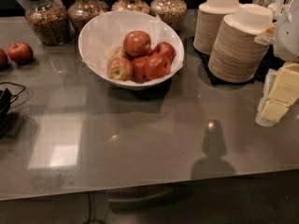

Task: Pick apple from white bowl

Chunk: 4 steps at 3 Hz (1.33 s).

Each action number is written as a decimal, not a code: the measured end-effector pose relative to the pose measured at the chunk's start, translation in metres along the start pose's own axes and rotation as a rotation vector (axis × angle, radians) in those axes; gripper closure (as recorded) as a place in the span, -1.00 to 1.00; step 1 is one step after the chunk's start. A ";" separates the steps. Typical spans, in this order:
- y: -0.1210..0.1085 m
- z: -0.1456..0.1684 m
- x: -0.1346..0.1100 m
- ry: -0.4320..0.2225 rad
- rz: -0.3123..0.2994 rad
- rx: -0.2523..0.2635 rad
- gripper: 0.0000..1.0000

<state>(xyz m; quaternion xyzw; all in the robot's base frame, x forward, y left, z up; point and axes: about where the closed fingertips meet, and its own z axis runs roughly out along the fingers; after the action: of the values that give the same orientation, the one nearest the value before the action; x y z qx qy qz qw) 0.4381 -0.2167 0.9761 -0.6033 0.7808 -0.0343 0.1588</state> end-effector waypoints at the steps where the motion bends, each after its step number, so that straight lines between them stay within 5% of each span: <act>1: 0.000 0.000 0.000 0.000 0.000 0.000 -1.00; 2: -0.006 0.000 -0.010 -0.025 -0.027 0.011 -1.00; 4: -0.038 -0.004 -0.068 -0.188 -0.107 0.065 -1.00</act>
Offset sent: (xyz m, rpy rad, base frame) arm 0.0167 0.0168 0.0019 0.0275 -0.0233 0.0668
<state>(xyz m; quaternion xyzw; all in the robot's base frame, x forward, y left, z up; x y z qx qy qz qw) 0.4878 -0.1625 1.0036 -0.6393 0.7275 -0.0110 0.2488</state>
